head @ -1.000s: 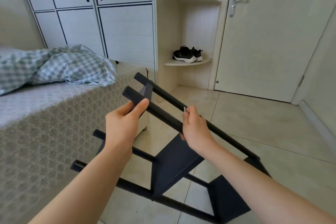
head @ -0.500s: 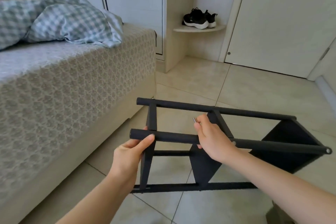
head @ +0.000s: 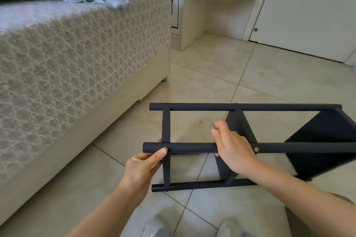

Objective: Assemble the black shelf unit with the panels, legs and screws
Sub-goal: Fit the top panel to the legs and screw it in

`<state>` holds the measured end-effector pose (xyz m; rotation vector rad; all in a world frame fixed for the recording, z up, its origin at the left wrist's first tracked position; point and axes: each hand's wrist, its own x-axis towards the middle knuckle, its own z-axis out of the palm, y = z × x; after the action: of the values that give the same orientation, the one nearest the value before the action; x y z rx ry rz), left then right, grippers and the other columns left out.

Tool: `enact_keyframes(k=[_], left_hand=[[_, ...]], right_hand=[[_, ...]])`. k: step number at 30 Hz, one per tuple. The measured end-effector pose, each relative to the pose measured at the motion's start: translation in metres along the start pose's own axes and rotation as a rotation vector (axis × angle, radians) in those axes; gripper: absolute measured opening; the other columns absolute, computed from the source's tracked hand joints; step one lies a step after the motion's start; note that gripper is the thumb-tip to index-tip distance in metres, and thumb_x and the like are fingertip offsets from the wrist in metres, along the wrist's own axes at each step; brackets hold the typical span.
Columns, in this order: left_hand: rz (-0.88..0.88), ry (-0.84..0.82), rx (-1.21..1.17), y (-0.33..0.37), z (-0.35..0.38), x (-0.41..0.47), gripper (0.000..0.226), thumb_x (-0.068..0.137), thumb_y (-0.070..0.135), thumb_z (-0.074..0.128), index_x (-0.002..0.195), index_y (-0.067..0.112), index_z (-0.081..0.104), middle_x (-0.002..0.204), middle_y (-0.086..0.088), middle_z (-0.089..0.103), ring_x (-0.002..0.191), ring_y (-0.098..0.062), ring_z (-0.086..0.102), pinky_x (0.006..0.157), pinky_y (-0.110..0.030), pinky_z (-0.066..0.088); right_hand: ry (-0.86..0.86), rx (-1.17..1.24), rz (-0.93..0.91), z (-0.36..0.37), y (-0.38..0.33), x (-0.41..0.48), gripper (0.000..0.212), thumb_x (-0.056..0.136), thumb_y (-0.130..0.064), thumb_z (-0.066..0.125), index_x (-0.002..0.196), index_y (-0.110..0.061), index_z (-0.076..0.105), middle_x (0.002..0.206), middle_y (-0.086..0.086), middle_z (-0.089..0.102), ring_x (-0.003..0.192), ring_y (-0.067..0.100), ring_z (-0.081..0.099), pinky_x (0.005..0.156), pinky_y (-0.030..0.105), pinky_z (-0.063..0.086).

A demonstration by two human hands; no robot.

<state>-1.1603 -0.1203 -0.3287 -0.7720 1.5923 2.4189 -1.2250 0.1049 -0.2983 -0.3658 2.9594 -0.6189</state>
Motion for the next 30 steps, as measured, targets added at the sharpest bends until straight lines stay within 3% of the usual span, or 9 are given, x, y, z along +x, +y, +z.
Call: enact_keyframes(k=[5, 8, 10, 12, 15, 20, 23, 27, 30], left_hand=[[0.038, 0.005, 0.144, 0.004, -0.006, 0.002, 0.045, 0.066, 0.018, 0.080, 0.109, 0.007, 0.073, 0.104, -0.005, 0.077, 0.101, -0.019, 0.072, 0.103, -0.038, 0.050], [0.160, -0.016, 0.410, 0.012, -0.014, 0.005, 0.048, 0.073, 0.021, 0.084, 0.118, 0.027, 0.069, 0.112, 0.011, 0.074, 0.104, -0.005, 0.068, 0.101, -0.029, 0.049], [0.267, -0.054, 0.576, 0.018, -0.018, 0.007, 0.058, 0.077, 0.024, 0.084, 0.128, 0.037, 0.060, 0.120, 0.024, 0.067, 0.104, 0.004, 0.065, 0.094, -0.017, 0.049], [0.337, -0.112, 0.690, 0.024, -0.020, 0.010, 0.070, 0.080, 0.025, 0.082, 0.138, 0.043, 0.048, 0.129, 0.030, 0.058, 0.106, 0.001, 0.065, 0.087, -0.012, 0.049], [0.409, -0.196, 0.857, 0.030, -0.023, 0.016, 0.078, 0.086, 0.030, 0.077, 0.147, 0.049, 0.033, 0.141, 0.035, 0.044, 0.123, 0.005, 0.053, 0.102, -0.022, 0.044], [0.592, -0.285, 1.080, 0.038, -0.025, 0.025, 0.072, 0.091, 0.033, 0.070, 0.147, 0.053, 0.030, 0.153, 0.041, 0.021, 0.143, 0.017, 0.015, 0.117, -0.020, 0.017], [0.643, -0.362, 1.156, 0.037, -0.026, 0.030, 0.061, 0.092, 0.045, 0.063, 0.145, 0.051, 0.034, 0.151, 0.047, 0.013, 0.145, 0.015, 0.007, 0.117, -0.019, 0.012], [0.663, -0.379, 1.154, 0.034, -0.028, 0.031, 0.053, 0.091, 0.049, 0.059, 0.141, 0.051, 0.040, 0.150, 0.045, 0.022, 0.146, 0.012, 0.010, 0.119, -0.023, 0.013], [0.647, -0.378, 1.153, 0.034, -0.028, 0.030, 0.053, 0.091, 0.047, 0.060, 0.141, 0.050, 0.042, 0.150, 0.045, 0.024, 0.146, 0.013, 0.013, 0.119, -0.023, 0.015]], right_hand=[[-0.021, -0.007, 0.020, 0.000, 0.000, -0.002, 0.019, 0.105, -0.035, 0.024, 0.109, -0.020, 0.034, 0.074, 0.007, 0.063, 0.072, 0.030, 0.067, 0.069, 0.048, 0.052], [-0.043, -0.004, 0.022, 0.000, 0.000, -0.002, 0.019, 0.105, -0.035, 0.023, 0.108, -0.019, 0.034, 0.073, 0.004, 0.063, 0.071, 0.025, 0.068, 0.069, 0.045, 0.051], [-0.072, 0.009, 0.017, -0.002, 0.000, -0.002, 0.018, 0.105, -0.034, 0.023, 0.106, -0.020, 0.034, 0.073, 0.000, 0.063, 0.069, 0.013, 0.069, 0.068, 0.041, 0.051], [-0.096, 0.027, 0.016, -0.003, 0.000, -0.001, 0.017, 0.105, -0.034, 0.023, 0.105, -0.022, 0.034, 0.075, -0.003, 0.065, 0.069, 0.008, 0.068, 0.070, 0.041, 0.052], [-0.120, 0.054, 0.030, -0.003, 0.002, 0.006, 0.016, 0.105, -0.037, 0.024, 0.102, -0.025, 0.034, 0.075, -0.004, 0.070, 0.075, 0.015, 0.066, 0.074, 0.043, 0.053], [-0.116, 0.086, 0.034, -0.004, 0.005, 0.011, 0.016, 0.105, -0.038, 0.025, 0.102, -0.026, 0.035, 0.078, -0.002, 0.066, 0.070, 0.019, 0.061, 0.065, 0.039, 0.047], [-0.092, 0.110, 0.022, -0.007, 0.004, 0.008, 0.014, 0.105, -0.036, 0.027, 0.103, -0.025, 0.036, 0.076, -0.010, 0.058, 0.065, 0.007, 0.054, 0.059, 0.032, 0.042], [-0.049, 0.285, 0.003, -0.005, 0.008, 0.009, 0.011, 0.104, -0.033, 0.038, 0.105, -0.024, 0.045, 0.096, -0.012, 0.070, 0.088, 0.006, 0.065, 0.082, 0.036, 0.055], [0.034, 0.375, -0.007, -0.006, 0.010, 0.010, 0.012, 0.101, -0.028, 0.049, 0.103, -0.019, 0.057, 0.095, -0.011, 0.066, 0.081, 0.003, 0.059, 0.073, 0.012, 0.047]])
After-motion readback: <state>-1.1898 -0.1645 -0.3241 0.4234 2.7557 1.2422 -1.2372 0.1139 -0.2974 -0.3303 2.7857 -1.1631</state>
